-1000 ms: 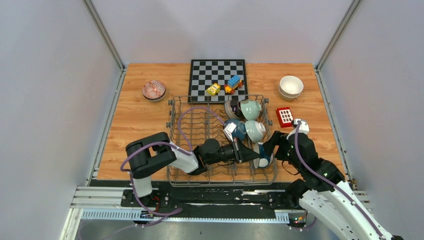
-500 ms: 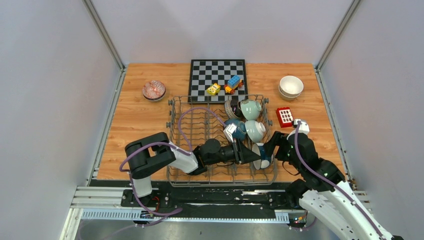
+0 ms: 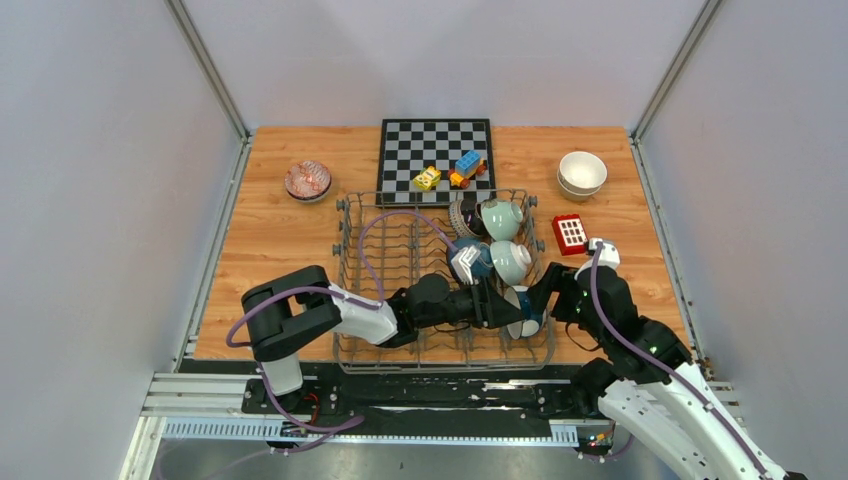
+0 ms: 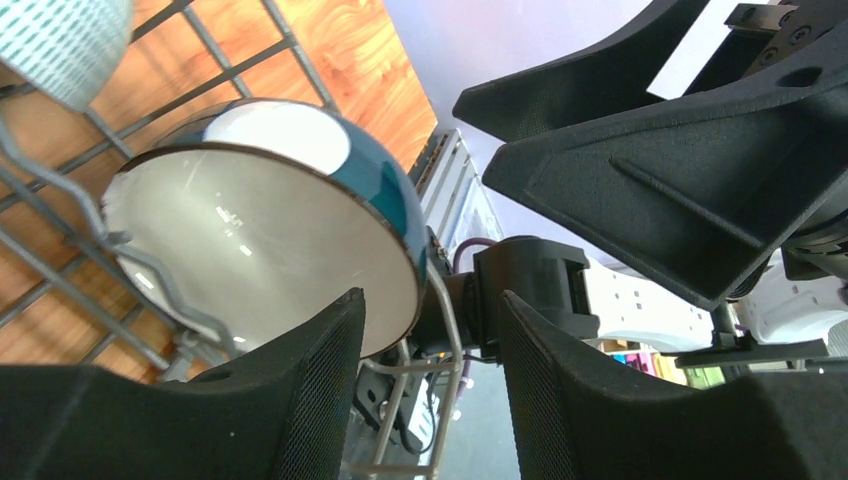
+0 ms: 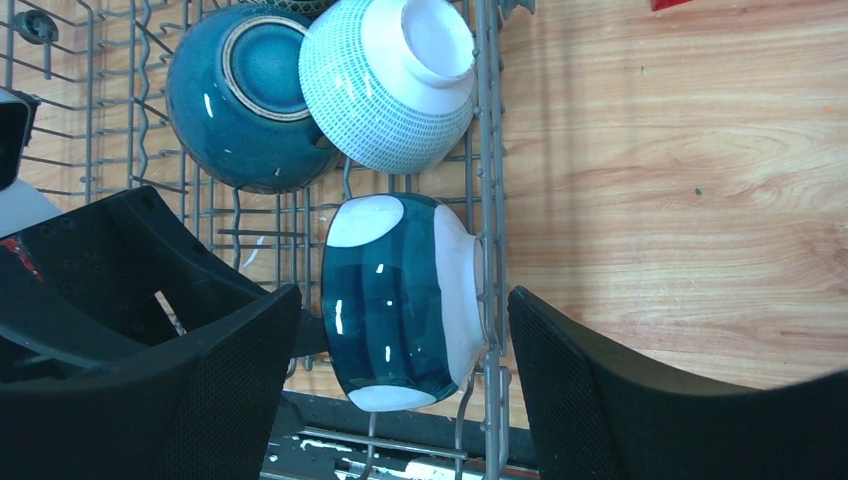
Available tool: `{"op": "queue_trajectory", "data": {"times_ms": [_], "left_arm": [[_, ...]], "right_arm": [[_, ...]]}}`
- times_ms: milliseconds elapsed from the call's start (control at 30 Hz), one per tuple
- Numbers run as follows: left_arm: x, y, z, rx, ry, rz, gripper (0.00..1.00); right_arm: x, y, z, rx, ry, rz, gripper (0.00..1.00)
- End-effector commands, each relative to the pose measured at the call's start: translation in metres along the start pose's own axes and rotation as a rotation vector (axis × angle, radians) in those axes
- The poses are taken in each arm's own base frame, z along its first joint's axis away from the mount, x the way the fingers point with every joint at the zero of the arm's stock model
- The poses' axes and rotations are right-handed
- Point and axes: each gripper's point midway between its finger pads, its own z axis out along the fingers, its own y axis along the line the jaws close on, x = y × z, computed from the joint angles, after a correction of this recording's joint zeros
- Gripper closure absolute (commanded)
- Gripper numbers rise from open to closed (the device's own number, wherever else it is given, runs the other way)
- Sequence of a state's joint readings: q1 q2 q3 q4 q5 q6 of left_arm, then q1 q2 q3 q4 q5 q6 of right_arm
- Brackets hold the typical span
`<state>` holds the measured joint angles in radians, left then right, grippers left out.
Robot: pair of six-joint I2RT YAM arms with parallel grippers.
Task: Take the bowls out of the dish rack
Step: Pick up the bowl from the dish rack.
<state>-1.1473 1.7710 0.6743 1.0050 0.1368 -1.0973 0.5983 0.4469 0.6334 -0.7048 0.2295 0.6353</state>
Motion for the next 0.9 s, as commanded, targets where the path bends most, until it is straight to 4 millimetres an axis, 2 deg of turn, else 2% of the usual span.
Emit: {"op": "queue_trajectory", "data": {"times_ms": [0,367,600,867], "left_arm": [[0.003,-0.006,0.01,0.002,0.007,0.035,0.45],[0.009,0.0,0.024,-0.028,0.041,0.055,0.5],[0.011,-0.003,0.03,-0.008,0.046,0.054,0.67],[0.014,-0.004,0.032,0.011,0.054,0.049,0.81]], "right_arm": [[-0.017,0.005,-0.012,-0.016,-0.044,0.014,0.2],[-0.019,0.006,-0.015,-0.026,-0.051,0.014,0.2],[-0.019,0.006,-0.016,-0.029,-0.053,0.016,0.2],[-0.02,0.006,-0.017,-0.03,-0.056,0.015,0.2]]}}
